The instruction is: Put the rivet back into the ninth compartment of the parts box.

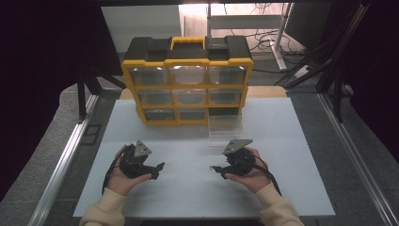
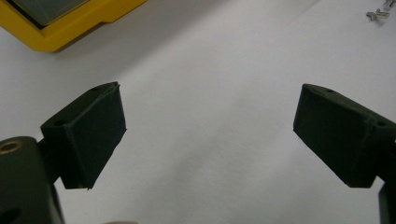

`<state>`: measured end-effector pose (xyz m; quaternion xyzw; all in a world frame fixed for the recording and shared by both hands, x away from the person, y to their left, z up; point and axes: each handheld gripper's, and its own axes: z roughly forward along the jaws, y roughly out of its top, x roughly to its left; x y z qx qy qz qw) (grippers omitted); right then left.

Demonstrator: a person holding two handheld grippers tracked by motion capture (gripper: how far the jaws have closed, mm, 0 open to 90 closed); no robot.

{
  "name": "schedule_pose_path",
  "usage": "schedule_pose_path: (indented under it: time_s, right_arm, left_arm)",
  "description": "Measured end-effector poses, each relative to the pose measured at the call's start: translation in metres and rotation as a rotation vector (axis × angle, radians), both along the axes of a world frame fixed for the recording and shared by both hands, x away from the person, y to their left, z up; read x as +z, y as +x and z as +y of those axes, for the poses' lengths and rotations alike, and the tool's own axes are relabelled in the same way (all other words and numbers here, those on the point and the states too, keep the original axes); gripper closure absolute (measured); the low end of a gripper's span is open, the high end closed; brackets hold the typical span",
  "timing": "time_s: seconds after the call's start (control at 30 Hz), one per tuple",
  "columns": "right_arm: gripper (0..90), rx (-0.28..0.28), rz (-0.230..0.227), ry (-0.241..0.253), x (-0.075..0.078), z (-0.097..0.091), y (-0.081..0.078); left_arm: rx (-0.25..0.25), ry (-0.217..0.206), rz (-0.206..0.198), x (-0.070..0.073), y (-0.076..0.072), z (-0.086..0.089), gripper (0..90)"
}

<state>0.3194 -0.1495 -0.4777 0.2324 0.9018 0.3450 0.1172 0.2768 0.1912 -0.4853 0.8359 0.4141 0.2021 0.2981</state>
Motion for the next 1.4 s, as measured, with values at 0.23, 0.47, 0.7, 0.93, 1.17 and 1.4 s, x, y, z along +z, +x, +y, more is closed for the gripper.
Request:
schedule_pose_path:
  time_s: [0.23,0.47,0.7,0.93,1.17,1.4]
  right_arm:
    - [31.4,-0.005,0.003,-0.004,0.001,0.001,-0.001]
    - [31.3,-0.015,0.005,-0.003,0.002,0.000,-0.002]
    - [30.9,-0.018,0.012,-0.013,-0.001,0.002,-0.001]
    - [30.6,-0.035,0.021,-0.034,-0.006,0.002,0.002]
    - [30.3,-0.040,0.028,-0.054,-0.011,0.003,0.004]
    - [30.8,-0.044,0.028,-0.050,-0.011,0.002,0.006]
  left_arm:
    - [-0.001,0.000,-0.001,0.001,0.000,0.000,9.7]
    - [0.001,0.001,0.000,0.000,0.000,0.000,9.8]
    - [0.002,0.000,0.000,0.000,0.000,0.000,9.8]
    - [0.005,-0.002,-0.002,0.001,0.000,0.001,9.8]
    - [0.007,-0.002,-0.001,0.001,0.000,0.002,9.8]
    - [0.010,-0.004,0.000,0.001,0.000,0.003,9.8]
